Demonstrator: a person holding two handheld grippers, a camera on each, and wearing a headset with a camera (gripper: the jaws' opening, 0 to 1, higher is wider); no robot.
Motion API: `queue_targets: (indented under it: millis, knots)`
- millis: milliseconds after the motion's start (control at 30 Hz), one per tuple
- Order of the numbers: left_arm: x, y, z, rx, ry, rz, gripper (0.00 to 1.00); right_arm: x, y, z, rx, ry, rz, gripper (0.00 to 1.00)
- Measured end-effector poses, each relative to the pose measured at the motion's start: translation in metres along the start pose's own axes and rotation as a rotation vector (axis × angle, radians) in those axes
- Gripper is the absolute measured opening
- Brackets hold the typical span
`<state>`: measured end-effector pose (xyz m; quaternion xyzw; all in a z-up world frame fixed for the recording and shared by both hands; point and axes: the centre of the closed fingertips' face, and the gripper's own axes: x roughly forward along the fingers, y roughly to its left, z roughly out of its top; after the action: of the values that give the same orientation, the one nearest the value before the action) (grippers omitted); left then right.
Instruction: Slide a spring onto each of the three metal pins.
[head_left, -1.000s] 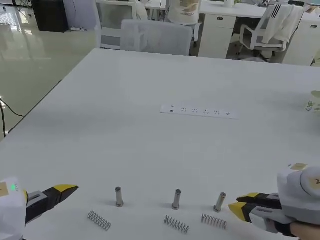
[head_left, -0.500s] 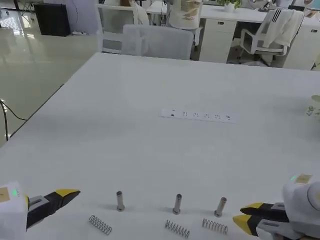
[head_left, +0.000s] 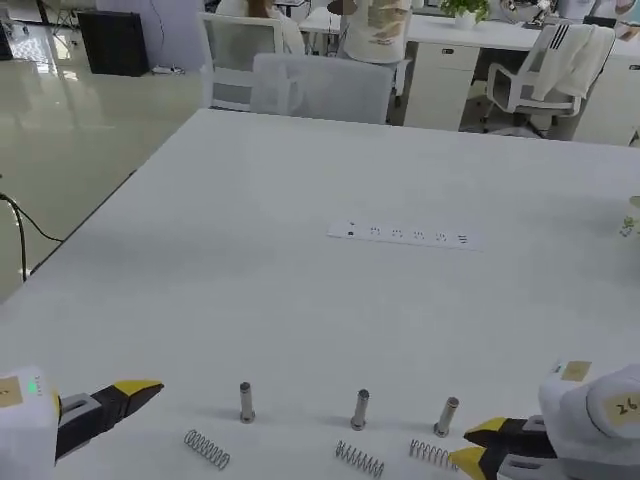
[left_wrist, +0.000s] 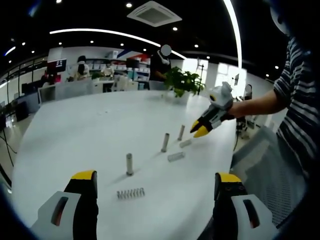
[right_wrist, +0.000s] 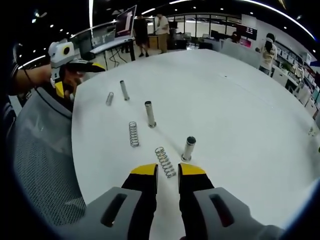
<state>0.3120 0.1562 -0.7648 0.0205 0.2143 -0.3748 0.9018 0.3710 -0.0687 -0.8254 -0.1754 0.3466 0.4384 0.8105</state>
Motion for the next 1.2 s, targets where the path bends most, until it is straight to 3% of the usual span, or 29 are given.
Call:
queue_targets:
  millis: [633, 1200]
  knots:
    - [-0.004, -0.002, -0.008, -0.015, 0.006, 0.002, 0.93, 0.018, 0.004, -0.011, -0.194, 0.109, 0.042, 0.14]
    - [-0.005, -0.006, -0.009, -0.017, 0.006, -0.009, 0.92, 0.025, 0.003, -0.019, -0.268, 0.158, 0.062, 0.1]
